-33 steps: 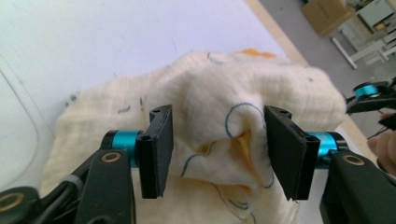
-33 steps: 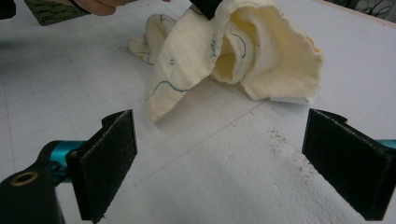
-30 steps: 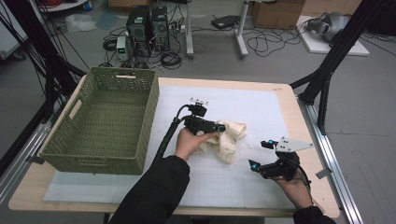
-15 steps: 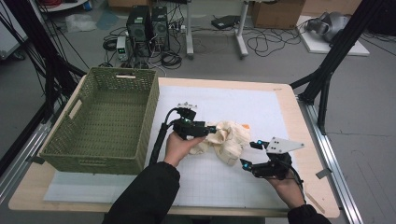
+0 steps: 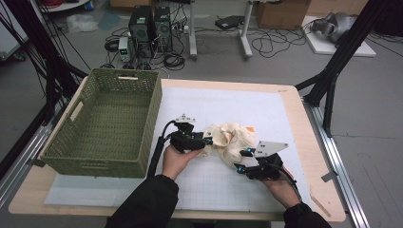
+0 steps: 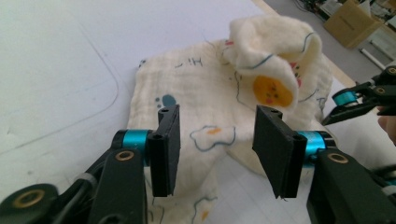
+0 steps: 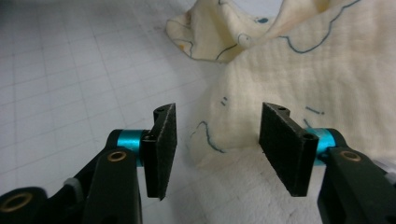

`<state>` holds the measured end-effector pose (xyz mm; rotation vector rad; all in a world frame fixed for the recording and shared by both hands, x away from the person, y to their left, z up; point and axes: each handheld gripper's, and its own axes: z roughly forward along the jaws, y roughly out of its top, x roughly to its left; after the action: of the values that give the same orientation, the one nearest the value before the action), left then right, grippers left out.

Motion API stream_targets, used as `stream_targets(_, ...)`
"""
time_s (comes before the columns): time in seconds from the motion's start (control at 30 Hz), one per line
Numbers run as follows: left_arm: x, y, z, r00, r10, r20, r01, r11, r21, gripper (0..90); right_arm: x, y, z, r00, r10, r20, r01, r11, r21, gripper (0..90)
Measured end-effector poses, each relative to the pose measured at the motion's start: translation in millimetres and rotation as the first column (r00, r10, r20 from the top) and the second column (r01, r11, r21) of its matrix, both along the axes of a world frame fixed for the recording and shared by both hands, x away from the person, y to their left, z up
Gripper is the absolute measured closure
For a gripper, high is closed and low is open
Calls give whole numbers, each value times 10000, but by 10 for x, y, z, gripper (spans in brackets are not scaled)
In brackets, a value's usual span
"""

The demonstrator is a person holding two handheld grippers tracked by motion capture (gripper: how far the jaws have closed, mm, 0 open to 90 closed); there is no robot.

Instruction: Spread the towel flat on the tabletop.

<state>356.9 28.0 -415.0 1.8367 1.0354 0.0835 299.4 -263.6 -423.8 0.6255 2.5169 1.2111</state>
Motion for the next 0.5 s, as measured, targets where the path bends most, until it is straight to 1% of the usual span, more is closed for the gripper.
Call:
stream_targets(0.03,-21,14,-22,10000,55,15,-56,9999,150,532,21,13,-14,10000,42,-40,-42,10000,-1,496)
stream_targets(0.07,-37,28,-43,10000,90,39,-91,9995,287,537,46,29,-32,9999,29,-114,-30,9999,-102,512)
stream_targets(0.17,-61,57,-106,9996,224,-163,-216,9987,469,554,111,55,-83,9996,64,-274,-73,9994,-329,544)
stream_targets(0.2,-61,57,-106,9996,224,-163,-216,9987,469,554,130,59,-103,9994,63,-342,-78,9991,-421,549)
stream_targets(0.23,-77,61,-149,9995,248,-199,-231,9964,813,554,151,65,-127,9989,27,-459,-50,9988,-489,558)
stream_targets(0.3,-80,53,-181,9993,256,-287,-226,9948,995,574,171,69,-149,9983,29,-586,-63,9983,-580,580)
stream_targets(0.33,-77,43,-204,9994,200,-296,-164,9929,1176,578,181,69,-157,9981,20,-619,-60,9979,-640,593)
stream_targets(0.43,-67,3,-263,9993,99,-357,-37,9851,1717,634,203,69,-179,9975,27,-707,-81,9972,-750,661)
stream_targets(0.47,-69,-6,-276,9996,121,-238,-78,9845,1754,651,209,67,-183,9969,64,-780,-121,9973,-730,699)
stream_targets(0.5,-69,-14,-277,9999,128,-98,-107,9818,1897,676,214,66,-187,9962,157,-862,-214,9976,-662,729)
